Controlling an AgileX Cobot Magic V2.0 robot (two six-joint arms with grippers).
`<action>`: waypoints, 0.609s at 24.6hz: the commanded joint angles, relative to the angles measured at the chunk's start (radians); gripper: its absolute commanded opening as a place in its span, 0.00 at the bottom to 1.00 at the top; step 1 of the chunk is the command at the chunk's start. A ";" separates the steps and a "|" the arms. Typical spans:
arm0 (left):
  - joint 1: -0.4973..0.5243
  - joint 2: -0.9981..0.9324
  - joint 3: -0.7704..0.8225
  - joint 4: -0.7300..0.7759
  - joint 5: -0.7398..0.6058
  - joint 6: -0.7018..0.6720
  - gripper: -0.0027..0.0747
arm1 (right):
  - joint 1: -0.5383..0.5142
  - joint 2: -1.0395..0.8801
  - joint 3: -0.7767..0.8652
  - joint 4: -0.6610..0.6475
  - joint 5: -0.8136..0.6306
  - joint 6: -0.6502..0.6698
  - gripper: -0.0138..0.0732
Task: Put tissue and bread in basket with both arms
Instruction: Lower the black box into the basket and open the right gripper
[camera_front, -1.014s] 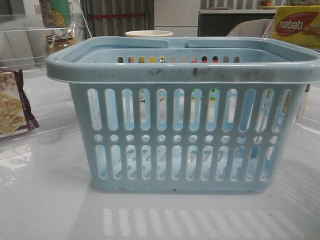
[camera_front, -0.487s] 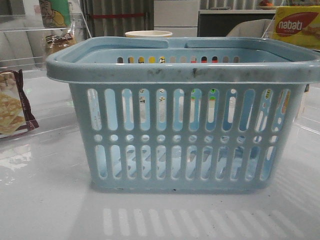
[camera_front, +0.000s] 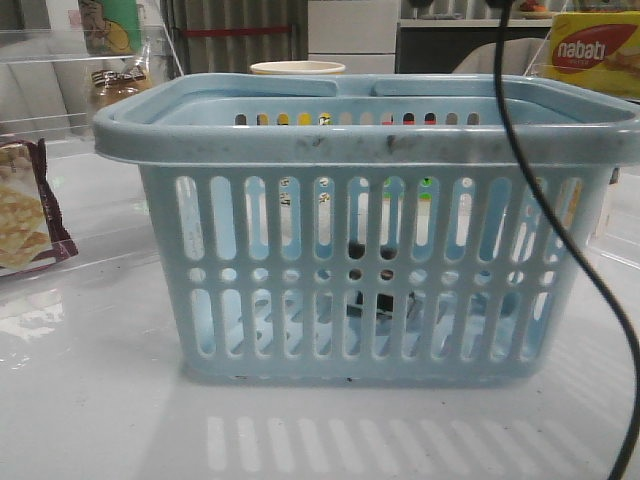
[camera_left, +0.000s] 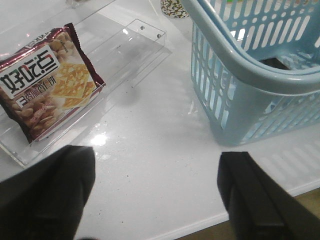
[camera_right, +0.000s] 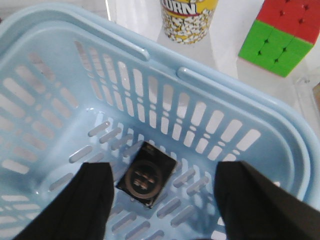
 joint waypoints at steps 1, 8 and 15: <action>-0.007 0.010 -0.027 -0.011 -0.074 0.002 0.76 | 0.023 -0.158 0.049 0.000 -0.095 -0.037 0.77; -0.007 0.010 -0.027 -0.011 -0.097 0.002 0.76 | 0.029 -0.476 0.326 -0.058 -0.074 -0.032 0.77; -0.007 0.023 -0.029 -0.033 -0.164 0.002 0.76 | 0.018 -0.659 0.504 -0.120 -0.020 0.067 0.77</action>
